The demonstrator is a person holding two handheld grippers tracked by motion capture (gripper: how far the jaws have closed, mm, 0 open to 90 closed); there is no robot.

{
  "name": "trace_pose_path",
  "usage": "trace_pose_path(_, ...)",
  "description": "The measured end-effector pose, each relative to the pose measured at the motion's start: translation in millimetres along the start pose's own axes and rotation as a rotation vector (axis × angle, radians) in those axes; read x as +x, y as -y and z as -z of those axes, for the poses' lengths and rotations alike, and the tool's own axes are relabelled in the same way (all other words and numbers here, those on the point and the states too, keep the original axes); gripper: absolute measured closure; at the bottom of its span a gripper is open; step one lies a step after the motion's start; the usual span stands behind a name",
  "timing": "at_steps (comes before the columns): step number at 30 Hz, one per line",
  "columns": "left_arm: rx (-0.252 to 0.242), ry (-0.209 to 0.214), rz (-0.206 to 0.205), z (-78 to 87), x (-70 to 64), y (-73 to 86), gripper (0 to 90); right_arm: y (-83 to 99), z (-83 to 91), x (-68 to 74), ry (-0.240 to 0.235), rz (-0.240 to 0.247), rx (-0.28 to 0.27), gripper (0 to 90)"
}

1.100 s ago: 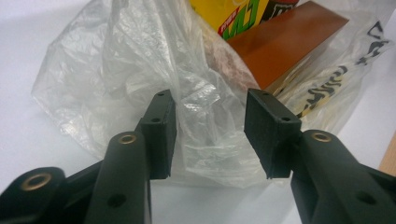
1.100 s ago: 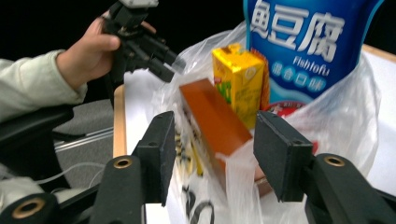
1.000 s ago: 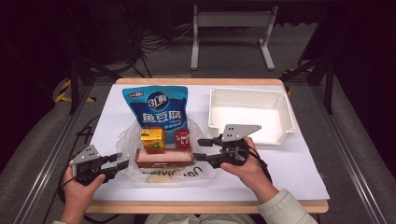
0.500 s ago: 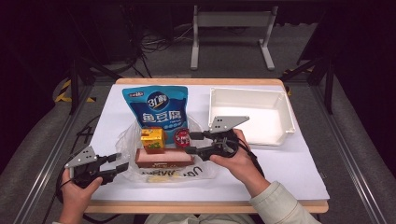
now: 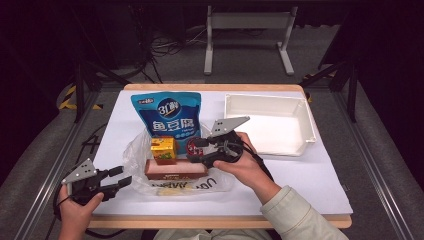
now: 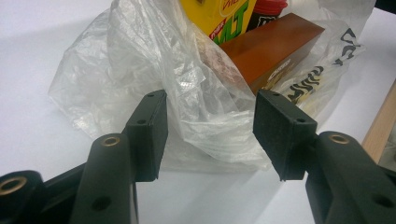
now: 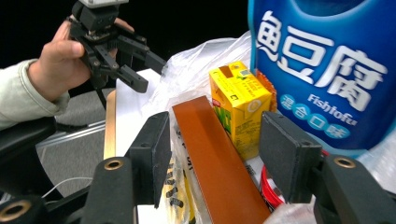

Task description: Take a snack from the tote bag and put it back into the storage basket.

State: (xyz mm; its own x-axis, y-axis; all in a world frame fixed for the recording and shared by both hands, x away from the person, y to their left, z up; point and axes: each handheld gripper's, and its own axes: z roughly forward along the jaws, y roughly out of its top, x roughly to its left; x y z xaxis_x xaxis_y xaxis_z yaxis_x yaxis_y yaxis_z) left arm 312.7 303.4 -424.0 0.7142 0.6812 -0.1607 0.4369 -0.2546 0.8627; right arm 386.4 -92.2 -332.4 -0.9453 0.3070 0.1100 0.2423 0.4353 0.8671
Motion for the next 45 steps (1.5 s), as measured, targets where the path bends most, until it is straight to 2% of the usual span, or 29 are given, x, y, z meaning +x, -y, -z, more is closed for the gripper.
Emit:
trace_pose_path(5,0.001,-0.004,0.006,1.4,0.0,1.0,45.6,-5.9,-12.7,-0.5,-0.033,0.02,0.045,43.4)
trace_pose_path(10,0.006,-0.004,0.009,0.9,0.4,0.7,45.6,-9.7,-25.8,0.4,-0.052,0.035,0.063,43.3)
trace_pose_path(14,0.004,-0.002,0.007,0.2,1.6,0.6,45.5,-10.8,-34.7,-1.1,-0.049,0.04,0.086,42.7)
trace_pose_path(19,0.012,-0.008,0.016,-0.8,3.0,1.3,45.5,-9.8,-43.2,-3.9,-0.043,0.033,0.123,37.6)
trace_pose_path(21,0.02,-0.01,0.018,-1.1,3.5,1.8,45.5,-8.5,-48.2,-4.9,-0.046,0.039,0.157,37.3)
trace_pose_path(28,0.019,-0.014,0.019,-1.7,4.9,2.8,45.9,-3.5,-59.9,-7.2,-0.042,0.047,0.221,35.2)
trace_pose_path(37,0.023,-0.013,0.011,-2.8,5.8,3.2,46.2,1.9,-71.8,-8.6,-0.034,0.069,0.272,33.4)
trace_pose_path(45,0.023,-0.01,0.019,-2.3,6.5,3.6,46.2,6.3,-82.6,-10.2,-0.03,0.084,0.316,33.1)
